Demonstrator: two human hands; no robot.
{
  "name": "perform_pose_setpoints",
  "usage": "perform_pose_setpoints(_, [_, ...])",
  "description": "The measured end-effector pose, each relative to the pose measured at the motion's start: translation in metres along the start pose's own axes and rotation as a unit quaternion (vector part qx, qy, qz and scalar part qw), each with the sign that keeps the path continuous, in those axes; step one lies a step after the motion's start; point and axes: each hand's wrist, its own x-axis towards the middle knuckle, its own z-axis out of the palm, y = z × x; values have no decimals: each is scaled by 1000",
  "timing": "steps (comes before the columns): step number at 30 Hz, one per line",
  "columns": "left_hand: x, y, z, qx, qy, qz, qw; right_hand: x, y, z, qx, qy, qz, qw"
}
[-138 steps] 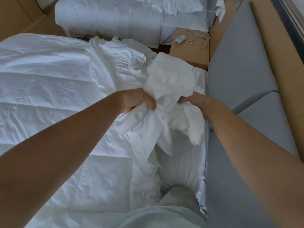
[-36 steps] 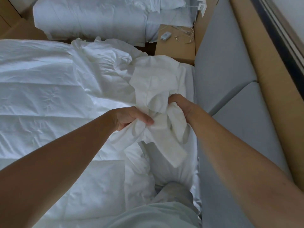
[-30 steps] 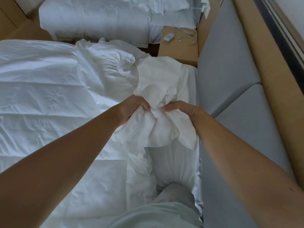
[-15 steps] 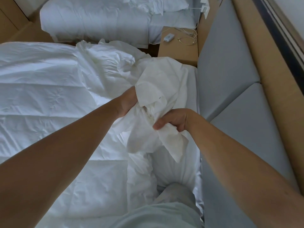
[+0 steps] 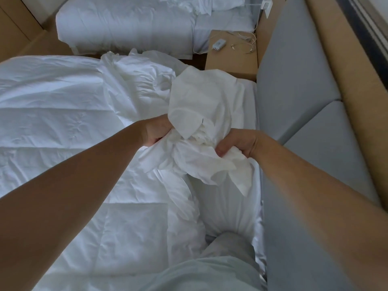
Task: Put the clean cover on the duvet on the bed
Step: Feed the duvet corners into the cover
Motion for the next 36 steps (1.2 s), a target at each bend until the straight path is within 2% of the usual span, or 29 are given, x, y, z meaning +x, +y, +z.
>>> perform_pose_setpoints(3, [-2,-6,-5,49,-104,-67,991,-1,2,-9,32,31,-15,999])
perform_pose_setpoints(6, [-3,-5,-3,75,-146,-80,983,-1,-1,-17,13,21,-25,999])
perform_pose_setpoints(10, [-4,-9,7,-8,-191,-50,980,-2,-9,-28,-13,34,-18,999])
perform_pose_setpoints(12, [-2,-13,14,-34,-178,-47,982,-3,-13,-33,-34,55,-8,998])
perform_pose_setpoints(14, [0,-15,19,-19,-131,-46,990,-7,-18,-36,-60,78,16,995])
perform_pose_setpoints(16, [1,-15,22,59,-61,-10,996,-13,-27,-38,-121,91,28,988])
perform_pose_setpoints(17, [2,-17,24,141,-6,26,990,-16,-33,-37,-196,110,26,974])
perform_pose_setpoints(18, [4,-19,26,256,56,58,963,-17,-39,-37,-294,128,24,947])
perform_pose_setpoints(19, [5,-21,29,376,100,85,917,-17,-46,-36,-405,141,20,903])
perform_pose_setpoints(21, [10,-30,35,515,145,110,838,-15,-56,-38,-604,144,45,783])
perform_pose_setpoints(22, [14,-36,37,538,162,130,817,-16,-58,-37,-698,142,53,700])
perform_pose_setpoints(24, [24,-47,40,574,168,178,781,-21,-62,-34,-849,134,30,510])
perform_pose_setpoints(25, [27,-53,42,598,152,185,765,-24,-62,-35,-889,116,27,442])
perform_pose_setpoints(28, [34,-80,49,637,114,180,741,-37,-45,-44,-935,53,32,350])
perform_pose_setpoints(30, [32,-103,57,632,126,165,747,-42,-27,-47,-953,25,42,298])
perform_pose_setpoints(32, [28,-128,62,561,188,110,799,-49,-12,-44,-959,-1,67,275])
perform_pose_setpoints(34, [21,-149,63,397,247,18,884,-60,4,-36,-957,-23,98,271])
perform_pose_setpoints(36, [15,-169,68,245,230,-49,941,-69,20,-23,-955,-37,118,268])
